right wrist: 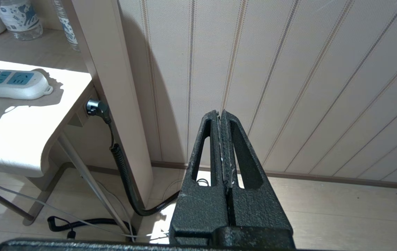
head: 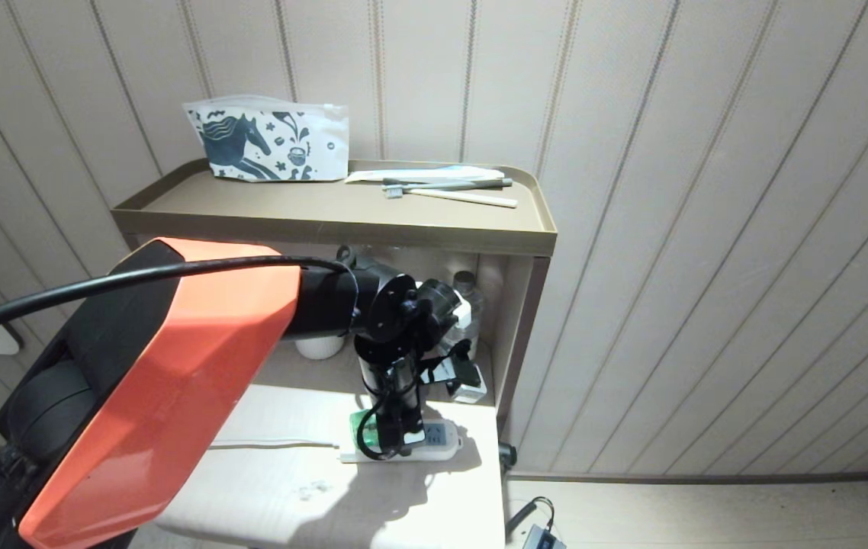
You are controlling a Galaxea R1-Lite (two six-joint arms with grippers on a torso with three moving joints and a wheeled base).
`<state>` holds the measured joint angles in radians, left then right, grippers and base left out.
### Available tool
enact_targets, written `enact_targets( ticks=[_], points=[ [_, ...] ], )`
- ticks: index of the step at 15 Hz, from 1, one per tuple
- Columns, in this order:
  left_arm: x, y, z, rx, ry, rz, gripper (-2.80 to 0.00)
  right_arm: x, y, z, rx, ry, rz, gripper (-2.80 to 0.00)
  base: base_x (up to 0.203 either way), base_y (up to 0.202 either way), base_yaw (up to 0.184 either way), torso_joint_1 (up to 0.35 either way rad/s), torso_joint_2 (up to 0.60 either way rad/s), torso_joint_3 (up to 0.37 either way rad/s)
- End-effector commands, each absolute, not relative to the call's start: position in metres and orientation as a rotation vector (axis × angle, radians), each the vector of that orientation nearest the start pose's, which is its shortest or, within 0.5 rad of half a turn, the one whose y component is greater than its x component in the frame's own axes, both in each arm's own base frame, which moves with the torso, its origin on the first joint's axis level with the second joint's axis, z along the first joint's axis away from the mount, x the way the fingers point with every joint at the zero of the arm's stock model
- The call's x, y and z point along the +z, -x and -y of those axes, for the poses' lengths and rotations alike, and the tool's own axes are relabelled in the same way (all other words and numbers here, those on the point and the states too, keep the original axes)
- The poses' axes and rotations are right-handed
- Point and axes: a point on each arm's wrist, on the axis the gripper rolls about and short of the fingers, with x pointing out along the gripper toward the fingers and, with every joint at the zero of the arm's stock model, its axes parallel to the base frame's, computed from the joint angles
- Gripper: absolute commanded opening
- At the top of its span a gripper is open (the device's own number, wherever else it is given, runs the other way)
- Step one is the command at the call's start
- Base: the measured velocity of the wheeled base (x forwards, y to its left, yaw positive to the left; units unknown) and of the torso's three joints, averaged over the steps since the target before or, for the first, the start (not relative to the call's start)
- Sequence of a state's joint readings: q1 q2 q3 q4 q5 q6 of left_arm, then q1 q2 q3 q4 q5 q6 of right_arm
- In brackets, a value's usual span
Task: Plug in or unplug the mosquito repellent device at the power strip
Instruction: Insert the plug into the socket
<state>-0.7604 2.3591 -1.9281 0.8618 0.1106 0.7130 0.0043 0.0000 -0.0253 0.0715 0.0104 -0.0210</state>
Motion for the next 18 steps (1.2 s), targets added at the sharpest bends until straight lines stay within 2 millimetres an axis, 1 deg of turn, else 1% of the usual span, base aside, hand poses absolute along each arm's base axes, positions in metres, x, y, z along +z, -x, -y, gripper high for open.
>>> enact_targets(
  ticks=[1,5,11,18],
  points=[
    [0.104,-0.315,0.296,-0.986,-1.156,-0.984,-2.8,0.075,0.025,0.0,0.016,0.021,-0.046,-2.8,0.0,0.0,0.0,0.0,0.0,0.0],
    [0.095,-0.32,0.297,-0.959,-1.123,-1.001,-2.8,0.075,0.025,0.0,0.016,0.021,-0.047,-2.8,0.0,0.0,0.0,0.0,0.0,0.0],
    [0.098,-0.318,0.296,-0.962,-1.128,-1.011,-2.8,0.075,0.025,0.0,0.016,0.021,-0.047,-2.8,0.0,0.0,0.0,0.0,0.0,0.0],
    [0.083,-0.318,0.299,-0.979,-1.141,-1.051,-2.8,0.075,0.025,0.0,0.017,0.021,-0.047,-2.8,0.0,0.0,0.0,0.0,0.0,0.0]
  ],
)
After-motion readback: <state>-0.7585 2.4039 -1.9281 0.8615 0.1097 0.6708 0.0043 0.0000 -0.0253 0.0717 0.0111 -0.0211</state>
